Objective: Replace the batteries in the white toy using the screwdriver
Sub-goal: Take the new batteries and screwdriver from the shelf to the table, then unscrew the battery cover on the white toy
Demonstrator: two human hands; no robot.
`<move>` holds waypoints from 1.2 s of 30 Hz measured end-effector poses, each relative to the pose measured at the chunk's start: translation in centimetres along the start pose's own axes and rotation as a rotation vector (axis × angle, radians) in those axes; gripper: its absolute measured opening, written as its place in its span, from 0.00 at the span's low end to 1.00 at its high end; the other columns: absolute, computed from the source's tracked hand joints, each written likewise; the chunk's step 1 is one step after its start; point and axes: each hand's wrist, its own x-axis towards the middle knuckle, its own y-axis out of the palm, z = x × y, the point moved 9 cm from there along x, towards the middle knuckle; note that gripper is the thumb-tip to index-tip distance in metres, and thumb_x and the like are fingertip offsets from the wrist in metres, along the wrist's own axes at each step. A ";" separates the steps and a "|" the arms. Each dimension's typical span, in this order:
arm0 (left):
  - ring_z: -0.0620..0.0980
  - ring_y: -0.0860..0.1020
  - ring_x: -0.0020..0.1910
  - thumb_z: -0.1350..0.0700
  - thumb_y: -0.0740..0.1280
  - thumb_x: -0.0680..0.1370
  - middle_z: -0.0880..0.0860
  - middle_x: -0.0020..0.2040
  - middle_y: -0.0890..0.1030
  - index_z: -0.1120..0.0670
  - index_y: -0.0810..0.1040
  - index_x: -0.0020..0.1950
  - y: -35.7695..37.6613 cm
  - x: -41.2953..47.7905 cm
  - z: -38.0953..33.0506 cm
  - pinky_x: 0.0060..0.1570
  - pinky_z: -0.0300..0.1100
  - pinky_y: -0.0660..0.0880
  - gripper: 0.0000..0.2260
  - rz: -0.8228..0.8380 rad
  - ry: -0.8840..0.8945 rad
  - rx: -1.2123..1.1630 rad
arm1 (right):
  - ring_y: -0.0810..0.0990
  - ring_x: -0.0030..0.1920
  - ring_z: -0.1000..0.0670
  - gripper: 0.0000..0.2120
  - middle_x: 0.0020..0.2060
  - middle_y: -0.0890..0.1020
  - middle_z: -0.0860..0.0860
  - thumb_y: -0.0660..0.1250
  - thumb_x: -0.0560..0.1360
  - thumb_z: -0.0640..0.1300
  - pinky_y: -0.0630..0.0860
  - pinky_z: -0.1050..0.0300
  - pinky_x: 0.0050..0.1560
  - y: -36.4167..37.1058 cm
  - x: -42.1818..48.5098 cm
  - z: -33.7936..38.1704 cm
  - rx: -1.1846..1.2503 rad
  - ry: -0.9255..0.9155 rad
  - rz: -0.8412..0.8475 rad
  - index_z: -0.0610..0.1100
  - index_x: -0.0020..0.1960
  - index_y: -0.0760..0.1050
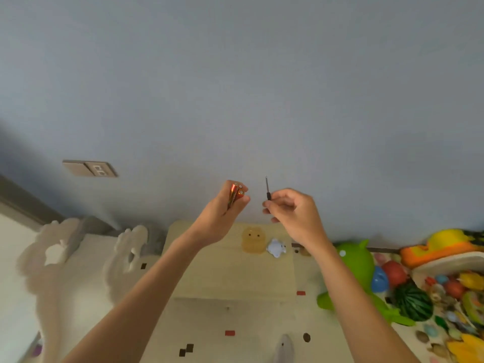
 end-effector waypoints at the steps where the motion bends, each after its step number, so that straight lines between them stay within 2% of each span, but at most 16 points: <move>1: 0.39 0.72 0.35 0.51 0.63 0.86 0.37 0.40 0.76 0.50 0.72 0.62 0.9 0.8 1.2 0.38 0.32 0.69 0.06 -0.017 -0.023 0.002 | 0.91 0.43 0.49 0.05 0.43 0.90 0.44 0.75 0.77 0.38 0.88 0.45 0.46 -0.1 1.5 -1.7 -0.006 0.010 0.023 0.40 0.53 0.82; 5: 0.39 0.73 0.36 0.51 0.63 0.86 0.38 0.40 0.77 0.50 0.71 0.61 6.5 4.1 9.7 0.39 0.31 0.70 0.06 0.011 -0.095 0.082 | 0.90 0.43 0.49 0.03 0.41 0.90 0.47 0.75 0.77 0.39 0.87 0.42 0.49 0.4 7.4 -11.3 -0.041 0.046 0.074 0.43 0.50 0.83; 8: 0.40 0.73 0.36 0.50 0.64 0.86 0.41 0.39 0.76 0.49 0.70 0.57 12.1 6.0 19.1 0.41 0.40 0.71 0.05 0.096 -0.117 0.160 | 0.89 0.44 0.48 0.03 0.42 0.90 0.48 0.76 0.76 0.40 0.86 0.41 0.51 1.7 10.1 -20.7 -0.070 0.070 0.071 0.44 0.49 0.84; 11: 0.41 0.74 0.38 0.48 0.63 0.86 0.42 0.42 0.75 0.49 0.67 0.54 19.1 7.2 30.1 0.43 0.49 0.72 0.07 0.257 -0.097 0.299 | 0.88 0.41 0.55 0.04 0.41 0.89 0.51 0.76 0.76 0.41 0.86 0.50 0.49 3.4 11.6 -31.2 -0.106 0.068 0.081 0.45 0.49 0.83; 14: 0.51 0.79 0.44 0.44 0.61 0.86 0.45 0.47 0.79 0.48 0.66 0.55 26.7 6.6 41.4 0.49 0.53 0.76 0.09 0.418 -0.111 0.471 | 0.86 0.38 0.60 0.04 0.40 0.89 0.53 0.77 0.76 0.41 0.81 0.64 0.45 4.7 13.1 -41.8 -0.161 0.055 0.095 0.47 0.49 0.83; 17: 0.53 0.80 0.51 0.43 0.60 0.86 0.51 0.57 0.81 0.50 0.67 0.59 33.3 5.9 50.1 0.51 0.51 0.77 0.12 0.532 -0.088 0.650 | 0.88 0.41 0.59 0.05 0.41 0.90 0.54 0.78 0.75 0.42 0.80 0.66 0.45 6.0 14.5 -51.1 -0.225 0.031 0.136 0.49 0.49 0.84; 19: 0.53 0.79 0.51 0.42 0.59 0.86 0.51 0.57 0.80 0.51 0.68 0.60 36.1 6.1 54.1 0.49 0.48 0.75 0.13 0.547 -0.036 0.759 | 0.88 0.41 0.59 0.05 0.41 0.89 0.55 0.79 0.75 0.42 0.80 0.68 0.44 7.2 15.4 -55.4 -0.266 -0.031 0.179 0.48 0.48 0.85; 22: 0.51 0.77 0.48 0.41 0.55 0.86 0.50 0.54 0.76 0.51 0.68 0.59 38.3 6.2 56.6 0.46 0.46 0.72 0.14 0.536 0.158 0.979 | 0.88 0.40 0.58 0.05 0.40 0.89 0.54 0.79 0.74 0.40 0.83 0.66 0.45 8.2 16.4 -58.8 -0.287 -0.133 0.183 0.49 0.46 0.85; 26: 0.47 0.75 0.34 0.39 0.52 0.85 0.46 0.43 0.74 0.48 0.69 0.51 38.5 6.2 57.0 0.33 0.41 0.68 0.15 0.360 0.409 1.098 | 0.89 0.39 0.51 0.08 0.39 0.89 0.52 0.79 0.73 0.40 0.86 0.56 0.45 8.7 17.3 -59.5 -0.266 -0.257 0.198 0.51 0.46 0.84; 28: 0.45 0.75 0.35 0.37 0.50 0.84 0.45 0.44 0.73 0.47 0.69 0.51 38.3 6.2 57.6 0.33 0.41 0.71 0.16 0.338 0.407 1.081 | 0.89 0.39 0.51 0.07 0.39 0.89 0.53 0.78 0.73 0.41 0.87 0.56 0.45 9.0 16.9 -59.4 -0.255 -0.304 0.207 0.52 0.45 0.84; 31: 0.41 0.73 0.42 0.32 0.48 0.82 0.44 0.52 0.71 0.46 0.68 0.60 37.9 6.1 57.7 0.40 0.40 0.73 0.22 0.314 0.368 1.021 | 0.90 0.39 0.51 0.06 0.39 0.90 0.52 0.77 0.71 0.42 0.88 0.54 0.46 10.0 15.6 -59.6 -0.194 -0.328 0.240 0.51 0.46 0.84; 33: 0.38 0.68 0.45 0.30 0.50 0.80 0.42 0.57 0.67 0.44 0.65 0.66 37.4 6.1 57.8 0.44 0.38 0.72 0.24 0.356 0.309 0.991 | 0.90 0.39 0.51 0.05 0.39 0.90 0.51 0.77 0.71 0.43 0.88 0.51 0.47 10.5 15.0 -60.0 -0.190 -0.331 0.257 0.49 0.46 0.84; 36: 0.37 0.69 0.47 0.27 0.54 0.77 0.38 0.59 0.64 0.39 0.64 0.68 37.0 6.1 57.8 0.48 0.39 0.75 0.25 0.447 0.259 0.925 | 0.90 0.39 0.51 0.06 0.39 0.90 0.51 0.78 0.72 0.40 0.88 0.51 0.46 10.1 14.6 -60.7 -0.182 -0.300 0.267 0.48 0.47 0.84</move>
